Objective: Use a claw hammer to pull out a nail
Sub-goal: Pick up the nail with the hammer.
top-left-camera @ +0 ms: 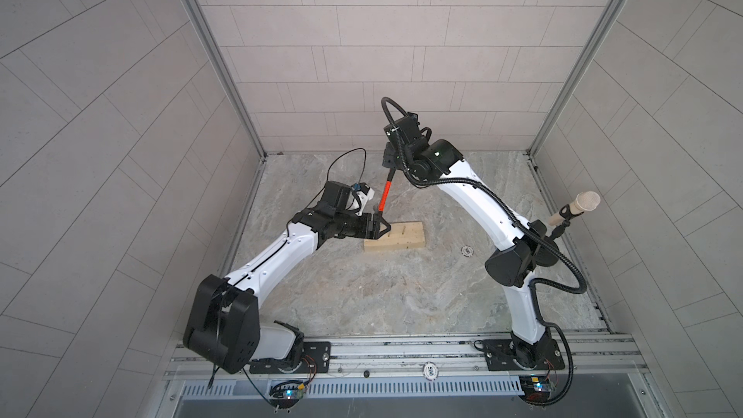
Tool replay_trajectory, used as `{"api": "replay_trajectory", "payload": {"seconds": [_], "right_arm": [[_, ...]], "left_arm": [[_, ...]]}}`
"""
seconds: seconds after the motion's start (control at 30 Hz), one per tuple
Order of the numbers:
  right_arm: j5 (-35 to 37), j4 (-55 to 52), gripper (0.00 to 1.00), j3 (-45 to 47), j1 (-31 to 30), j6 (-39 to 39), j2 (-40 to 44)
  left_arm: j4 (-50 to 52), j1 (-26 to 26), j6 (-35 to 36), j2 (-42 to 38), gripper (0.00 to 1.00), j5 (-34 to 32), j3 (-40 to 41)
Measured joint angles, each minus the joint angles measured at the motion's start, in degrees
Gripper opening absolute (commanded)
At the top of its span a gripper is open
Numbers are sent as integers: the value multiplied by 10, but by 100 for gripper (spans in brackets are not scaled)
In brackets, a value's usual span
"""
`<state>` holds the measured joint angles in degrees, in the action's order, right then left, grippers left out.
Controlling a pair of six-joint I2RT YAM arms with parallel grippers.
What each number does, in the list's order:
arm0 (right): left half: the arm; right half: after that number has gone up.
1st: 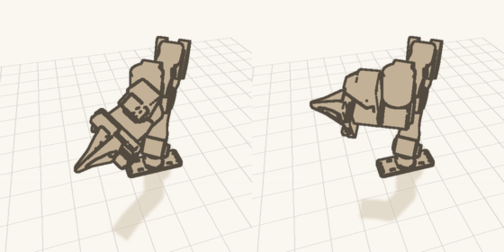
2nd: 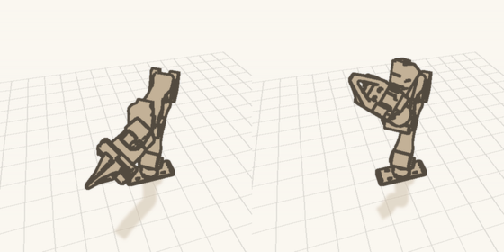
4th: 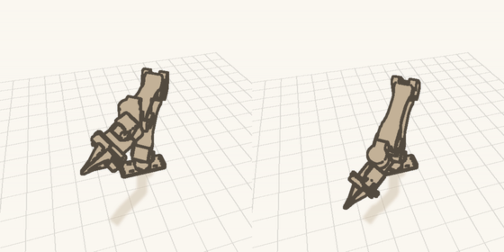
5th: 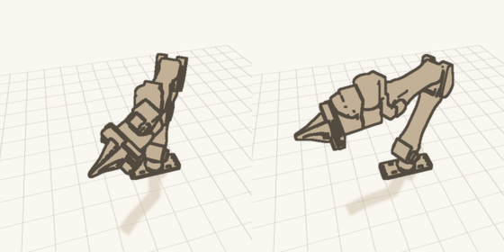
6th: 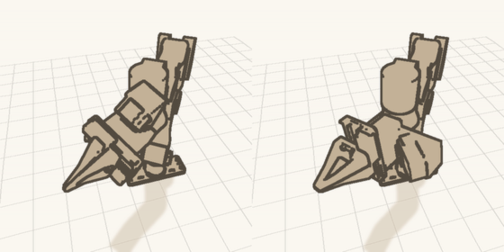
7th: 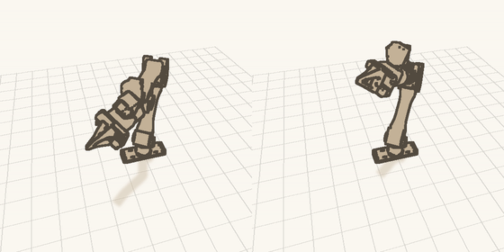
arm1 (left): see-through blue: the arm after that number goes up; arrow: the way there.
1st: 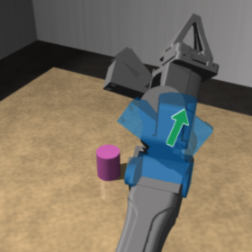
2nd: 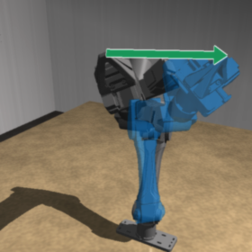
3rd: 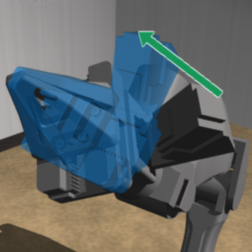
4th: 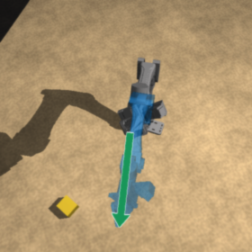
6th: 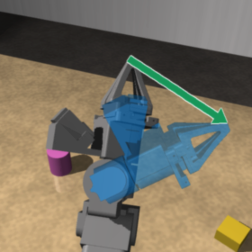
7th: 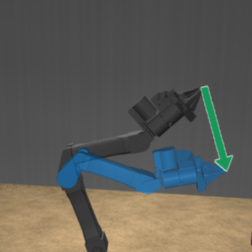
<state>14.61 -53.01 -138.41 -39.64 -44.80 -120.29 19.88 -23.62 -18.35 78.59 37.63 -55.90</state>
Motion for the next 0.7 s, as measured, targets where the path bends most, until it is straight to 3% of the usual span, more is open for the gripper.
{"api": "replay_trajectory", "payload": {"seconds": [0.23,0.7], "right_arm": [[9,-5,0,0,-7,0,4],[12,-4,0,0,-19,-3,8]], "left_arm": [[0,0,5,0,65,11,1],[-2,0,14,0,33,19,8]]}}
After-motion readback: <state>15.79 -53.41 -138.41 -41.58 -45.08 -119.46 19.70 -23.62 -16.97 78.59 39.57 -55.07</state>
